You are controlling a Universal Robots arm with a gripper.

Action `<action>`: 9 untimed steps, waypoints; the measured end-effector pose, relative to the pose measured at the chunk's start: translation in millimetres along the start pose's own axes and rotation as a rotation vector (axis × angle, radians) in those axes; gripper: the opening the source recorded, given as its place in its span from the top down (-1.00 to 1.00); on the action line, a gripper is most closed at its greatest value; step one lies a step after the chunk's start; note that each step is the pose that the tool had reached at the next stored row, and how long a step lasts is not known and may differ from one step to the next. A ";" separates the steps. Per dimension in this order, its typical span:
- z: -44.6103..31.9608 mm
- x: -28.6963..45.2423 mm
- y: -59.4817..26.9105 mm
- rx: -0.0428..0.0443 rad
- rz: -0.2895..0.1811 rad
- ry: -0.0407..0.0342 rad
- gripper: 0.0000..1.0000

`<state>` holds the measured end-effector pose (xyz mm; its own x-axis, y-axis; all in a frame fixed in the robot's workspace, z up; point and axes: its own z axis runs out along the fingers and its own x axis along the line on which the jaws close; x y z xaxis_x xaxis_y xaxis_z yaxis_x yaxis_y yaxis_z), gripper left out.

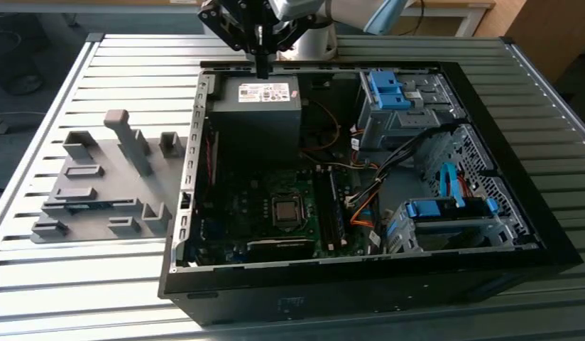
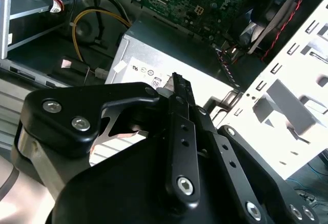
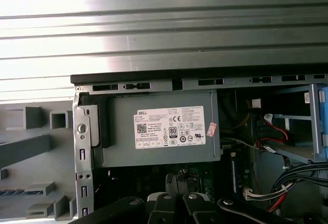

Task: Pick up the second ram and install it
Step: 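Reach for the second ram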

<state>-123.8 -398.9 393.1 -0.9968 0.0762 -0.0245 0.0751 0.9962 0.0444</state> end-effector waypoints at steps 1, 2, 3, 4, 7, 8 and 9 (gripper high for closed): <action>0.0 0.2 0.0 0.0000 0.000 0.0001 0.79; 0.0 0.5 0.0 0.0001 0.000 0.0000 0.79; 0.0 0.7 0.0 0.0001 0.000 0.0000 0.79; 0.0 0.9 -0.1 0.0000 0.000 0.0000 0.79; 0.0 1.6 -0.1 0.0000 0.000 0.0000 0.79; 0.0 1.9 -0.1 0.0000 0.000 0.0000 0.79; -0.1 2.1 -0.2 0.0000 0.000 0.0000 0.79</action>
<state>-126.0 -398.9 393.1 -0.9968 0.0763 -0.0245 0.0751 0.9962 0.0444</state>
